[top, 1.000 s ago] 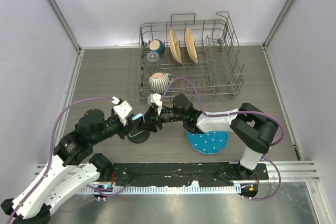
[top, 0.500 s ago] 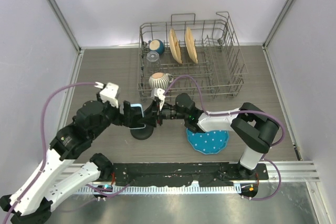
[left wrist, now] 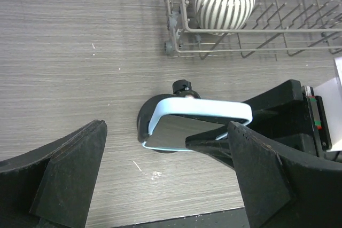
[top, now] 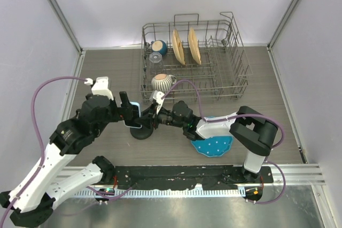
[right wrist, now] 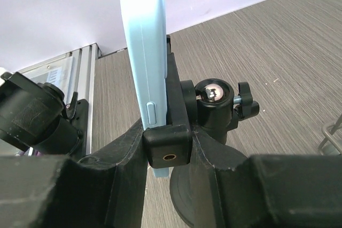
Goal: Place the phone on the phone stand
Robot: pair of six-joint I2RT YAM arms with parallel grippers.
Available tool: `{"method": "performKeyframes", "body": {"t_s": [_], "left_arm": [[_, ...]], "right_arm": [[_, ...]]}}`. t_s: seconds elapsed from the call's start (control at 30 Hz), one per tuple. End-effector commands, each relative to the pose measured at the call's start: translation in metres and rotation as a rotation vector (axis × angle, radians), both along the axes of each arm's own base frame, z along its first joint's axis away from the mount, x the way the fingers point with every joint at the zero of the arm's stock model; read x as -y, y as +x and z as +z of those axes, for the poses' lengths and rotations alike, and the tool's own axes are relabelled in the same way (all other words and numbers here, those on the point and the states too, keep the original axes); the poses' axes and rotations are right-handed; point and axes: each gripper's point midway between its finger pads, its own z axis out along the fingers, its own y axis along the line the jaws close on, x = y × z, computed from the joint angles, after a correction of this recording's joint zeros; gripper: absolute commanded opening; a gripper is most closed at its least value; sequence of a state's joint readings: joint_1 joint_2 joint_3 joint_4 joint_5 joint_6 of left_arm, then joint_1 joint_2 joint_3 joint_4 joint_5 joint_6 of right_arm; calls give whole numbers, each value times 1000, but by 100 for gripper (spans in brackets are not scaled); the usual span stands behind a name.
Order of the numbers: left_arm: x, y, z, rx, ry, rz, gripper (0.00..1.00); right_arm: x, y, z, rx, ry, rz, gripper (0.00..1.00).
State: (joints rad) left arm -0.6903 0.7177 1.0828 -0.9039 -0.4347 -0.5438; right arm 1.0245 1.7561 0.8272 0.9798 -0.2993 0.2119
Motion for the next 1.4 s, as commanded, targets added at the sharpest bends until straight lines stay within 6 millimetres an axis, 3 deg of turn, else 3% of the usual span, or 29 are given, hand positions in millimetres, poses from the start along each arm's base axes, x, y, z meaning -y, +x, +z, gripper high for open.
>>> {"method": "performKeyframes", "body": {"t_s": [0.0,0.13,0.3,0.43,0.6,0.83,1.07,1.23,1.37], "left_arm": [[-1,9,5,40,24,41,100],[20,8,5,70,69,-56,100],[30,8,7,137,66,-126,100],[37,14,-3,121,98,-139,100],[28,26,-3,146,180,-81,96],[36,28,-1,160,147,-100,97],[35,31,-5,156,162,-79,81],[38,33,-11,135,180,-88,86],[40,33,-12,139,182,-103,83]], "right_arm": [[-8,18,53,96,126,-87,1],[-12,19,51,84,119,-93,1],[-13,21,52,84,121,-97,1],[-15,19,50,77,117,-94,1],[-15,17,49,81,114,-85,1],[-15,15,52,92,117,-74,0],[-15,13,53,98,120,-68,1],[-15,11,54,104,121,-62,1],[-15,9,55,106,122,-53,1]]}}
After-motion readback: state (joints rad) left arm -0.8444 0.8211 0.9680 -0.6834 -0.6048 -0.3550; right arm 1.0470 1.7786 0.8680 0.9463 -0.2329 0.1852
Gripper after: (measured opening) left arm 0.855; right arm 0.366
